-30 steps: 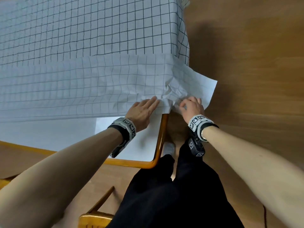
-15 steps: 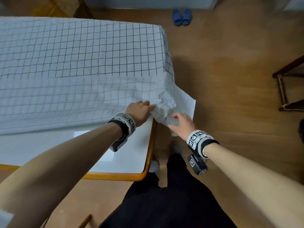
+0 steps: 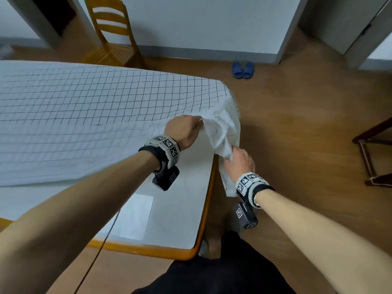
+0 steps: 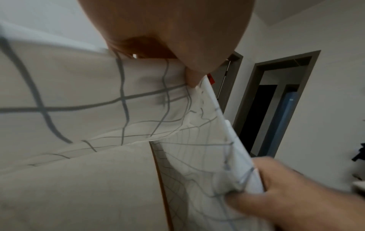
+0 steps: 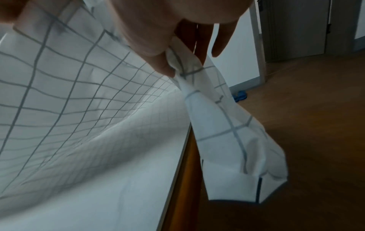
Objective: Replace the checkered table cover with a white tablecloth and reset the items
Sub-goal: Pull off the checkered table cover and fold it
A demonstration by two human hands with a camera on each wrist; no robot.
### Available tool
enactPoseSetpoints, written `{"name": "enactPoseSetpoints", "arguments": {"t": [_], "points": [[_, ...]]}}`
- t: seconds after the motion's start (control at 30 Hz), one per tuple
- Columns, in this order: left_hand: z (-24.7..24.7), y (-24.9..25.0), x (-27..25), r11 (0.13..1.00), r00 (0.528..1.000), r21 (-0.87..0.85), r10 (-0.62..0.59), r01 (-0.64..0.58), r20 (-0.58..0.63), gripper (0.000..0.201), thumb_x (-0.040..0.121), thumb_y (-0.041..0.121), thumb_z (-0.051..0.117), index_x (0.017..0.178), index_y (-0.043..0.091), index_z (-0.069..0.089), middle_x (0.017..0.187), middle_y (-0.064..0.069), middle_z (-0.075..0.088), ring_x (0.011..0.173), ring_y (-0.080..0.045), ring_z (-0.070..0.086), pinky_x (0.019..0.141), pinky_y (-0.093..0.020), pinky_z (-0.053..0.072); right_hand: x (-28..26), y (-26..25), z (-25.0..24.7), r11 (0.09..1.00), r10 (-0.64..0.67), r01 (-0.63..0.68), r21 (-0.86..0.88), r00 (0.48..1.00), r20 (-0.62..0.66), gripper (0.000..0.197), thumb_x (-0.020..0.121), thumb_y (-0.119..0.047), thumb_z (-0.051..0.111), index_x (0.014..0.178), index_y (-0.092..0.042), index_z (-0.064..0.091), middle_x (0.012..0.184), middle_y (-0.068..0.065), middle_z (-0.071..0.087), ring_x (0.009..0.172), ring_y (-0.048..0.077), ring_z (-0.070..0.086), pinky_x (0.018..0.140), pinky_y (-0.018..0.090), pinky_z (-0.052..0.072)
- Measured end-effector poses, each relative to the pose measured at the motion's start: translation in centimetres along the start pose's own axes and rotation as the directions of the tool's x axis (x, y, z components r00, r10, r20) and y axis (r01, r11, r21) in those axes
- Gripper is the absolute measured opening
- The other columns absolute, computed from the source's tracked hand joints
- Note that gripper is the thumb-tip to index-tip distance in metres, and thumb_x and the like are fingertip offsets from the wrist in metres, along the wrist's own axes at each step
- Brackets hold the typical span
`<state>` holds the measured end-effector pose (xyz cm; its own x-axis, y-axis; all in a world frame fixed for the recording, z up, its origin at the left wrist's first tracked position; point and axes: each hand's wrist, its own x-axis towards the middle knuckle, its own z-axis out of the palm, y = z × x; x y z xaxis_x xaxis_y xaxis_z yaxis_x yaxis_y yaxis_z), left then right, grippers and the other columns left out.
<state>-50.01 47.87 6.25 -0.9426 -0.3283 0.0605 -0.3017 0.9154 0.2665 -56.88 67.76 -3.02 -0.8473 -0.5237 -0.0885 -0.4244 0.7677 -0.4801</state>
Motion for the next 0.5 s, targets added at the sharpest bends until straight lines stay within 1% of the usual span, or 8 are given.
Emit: {"name": "enactPoseSetpoints", "arguments": {"t": [0.07,0.1,0.13,0.2,0.23,0.27,0.4,0.5], "points": [[0.0,-1.5,-0.1,0.999,1.000,0.053,0.011,-0.012,0.024,0.035,0.104,0.039,0.033,0.094,0.021,0.062,0.081,-0.002,0.066,0.075,-0.030,0.060,0.060,-0.034,0.045,0.0,1.4,-1.0,0.998,0.008,-0.008,-0.064,1.000,0.000,0.011,0.092,-0.014,0.053,0.090,-0.021,0.061,0.077,0.001,0.057,0.075,0.029,0.058,0.066,0.031,0.040],[0.2,-2.4,-0.4,0.995,0.999,0.094,0.016,-0.020,0.043,0.031,0.103,0.036,0.037,0.098,0.021,0.063,0.086,-0.004,0.068,0.077,-0.031,0.061,0.061,-0.034,0.045,0.0,2.5,-1.7,0.992,0.002,-0.002,-0.125,1.000,0.003,0.016,0.092,-0.011,0.053,0.087,-0.024,0.061,0.073,0.002,0.056,0.075,0.032,0.060,0.064,0.031,0.038],[0.4,-3.3,-0.9,0.989,0.997,0.142,0.022,-0.033,0.073,0.026,0.102,0.032,0.040,0.101,0.021,0.064,0.090,-0.005,0.069,0.081,-0.032,0.062,0.062,-0.033,0.044,-0.1,3.8,-2.5,0.983,-0.013,0.015,-0.185,1.000,0.015,0.022,0.091,-0.008,0.053,0.089,-0.027,0.064,0.074,0.005,0.061,0.079,0.036,0.064,0.063,0.033,0.039],[1.4,-4.7,-2.1,0.973,0.987,0.213,0.058,-0.090,0.152,0.022,0.100,0.026,0.044,0.104,0.023,0.065,0.097,-0.002,0.069,0.090,-0.030,0.062,0.063,-0.031,0.041,-0.3,6.5,-4.2,0.961,-0.037,0.055,-0.272,0.997,0.072,0.043,0.089,-0.001,0.052,0.116,-0.031,0.068,0.102,0.005,0.073,0.095,0.036,0.067,0.071,0.036,0.049],[2.1,-5.1,-2.8,0.967,0.979,0.225,0.081,-0.122,0.185,0.022,0.100,0.025,0.044,0.106,0.023,0.065,0.100,-0.001,0.069,0.094,-0.029,0.061,0.064,-0.031,0.041,-0.4,7.6,-4.8,0.952,-0.034,0.063,-0.299,0.994,0.100,0.053,0.089,0.002,0.051,0.127,-0.032,0.065,0.115,0.003,0.072,0.101,0.034,0.067,0.077,0.037,0.052],[2.9,-5.1,-3.4,0.966,0.973,0.219,0.093,-0.140,0.210,0.024,0.100,0.025,0.044,0.108,0.023,0.066,0.102,0.001,0.069,0.097,-0.027,0.061,0.065,-0.031,0.042,-0.5,8.5,-5.3,0.949,-0.027,0.061,-0.310,0.993,0.112,0.058,0.089,0.003,0.050,0.132,-0.033,0.062,0.121,0.001,0.070,0.103,0.032,0.066,0.080,0.036,0.053],[6.6,-3.4,-5.8,0.973,0.941,0.143,0.129,-0.181,0.311,0.034,0.103,0.036,0.037,0.124,0.025,0.061,0.113,0.000,0.064,0.104,-0.025,0.057,0.070,-0.032,0.043,-0.8,11.3,-5.7,0.959,0.078,-0.042,-0.279,0.990,0.120,0.063,0.091,0.007,0.046,0.137,-0.035,0.058,0.136,0.001,0.062,0.119,0.029,0.060,0.093,0.038,0.054],[9.8,-1.9,-7.6,0.963,0.898,0.117,0.178,-0.243,0.403,0.037,0.101,0.025,0.039,0.135,0.025,0.053,0.123,0.000,0.060,0.105,-0.024,0.057,0.066,-0.031,0.039,-1.7,13.6,-4.9,0.943,0.148,-0.080,-0.324,0.971,0.189,0.064,0.092,0.007,0.046,0.144,-0.031,0.050,0.146,0.002,0.051,0.132,0.027,0.049,0.106,0.038,0.045]]}}
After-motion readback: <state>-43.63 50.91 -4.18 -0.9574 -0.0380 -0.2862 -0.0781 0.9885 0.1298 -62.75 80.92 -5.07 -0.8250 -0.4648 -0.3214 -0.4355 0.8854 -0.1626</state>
